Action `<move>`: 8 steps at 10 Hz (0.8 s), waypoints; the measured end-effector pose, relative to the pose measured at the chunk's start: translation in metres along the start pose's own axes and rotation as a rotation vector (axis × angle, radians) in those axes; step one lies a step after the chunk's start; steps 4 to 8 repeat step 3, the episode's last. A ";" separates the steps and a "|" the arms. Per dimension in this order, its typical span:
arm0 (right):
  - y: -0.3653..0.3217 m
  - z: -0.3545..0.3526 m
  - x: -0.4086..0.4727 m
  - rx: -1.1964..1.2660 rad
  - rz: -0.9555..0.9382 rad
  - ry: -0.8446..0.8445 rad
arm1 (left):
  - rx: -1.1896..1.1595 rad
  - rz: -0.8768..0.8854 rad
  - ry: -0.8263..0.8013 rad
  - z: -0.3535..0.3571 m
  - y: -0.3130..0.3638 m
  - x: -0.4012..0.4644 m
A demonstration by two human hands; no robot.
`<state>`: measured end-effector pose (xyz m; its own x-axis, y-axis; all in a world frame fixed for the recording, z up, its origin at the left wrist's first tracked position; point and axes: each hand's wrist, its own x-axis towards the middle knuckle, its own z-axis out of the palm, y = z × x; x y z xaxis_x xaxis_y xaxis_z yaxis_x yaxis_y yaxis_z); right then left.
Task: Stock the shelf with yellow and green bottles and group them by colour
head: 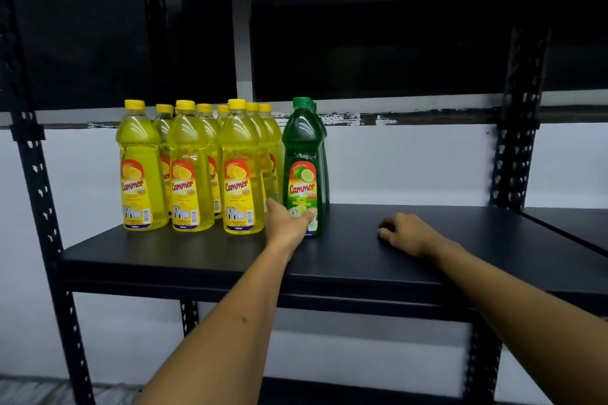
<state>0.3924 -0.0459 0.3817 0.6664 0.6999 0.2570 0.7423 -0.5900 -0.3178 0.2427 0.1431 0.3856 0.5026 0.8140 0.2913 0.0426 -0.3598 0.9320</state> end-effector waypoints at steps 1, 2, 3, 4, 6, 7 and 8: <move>-0.006 -0.003 -0.017 -0.001 0.008 0.000 | 0.309 -0.041 -0.090 -0.005 -0.003 -0.007; -0.012 -0.005 -0.036 -0.018 0.034 -0.032 | 0.635 0.027 -0.157 -0.013 -0.001 -0.028; -0.015 -0.008 -0.050 -0.030 0.039 -0.033 | 0.858 0.014 -0.348 -0.019 0.005 -0.050; -0.015 -0.008 -0.050 -0.030 0.039 -0.033 | 0.858 0.014 -0.348 -0.019 0.005 -0.050; -0.015 -0.008 -0.050 -0.030 0.039 -0.033 | 0.858 0.014 -0.348 -0.019 0.005 -0.050; -0.015 -0.008 -0.050 -0.030 0.039 -0.033 | 0.858 0.014 -0.348 -0.019 0.005 -0.050; -0.015 -0.008 -0.050 -0.030 0.039 -0.033 | 0.858 0.014 -0.348 -0.019 0.005 -0.050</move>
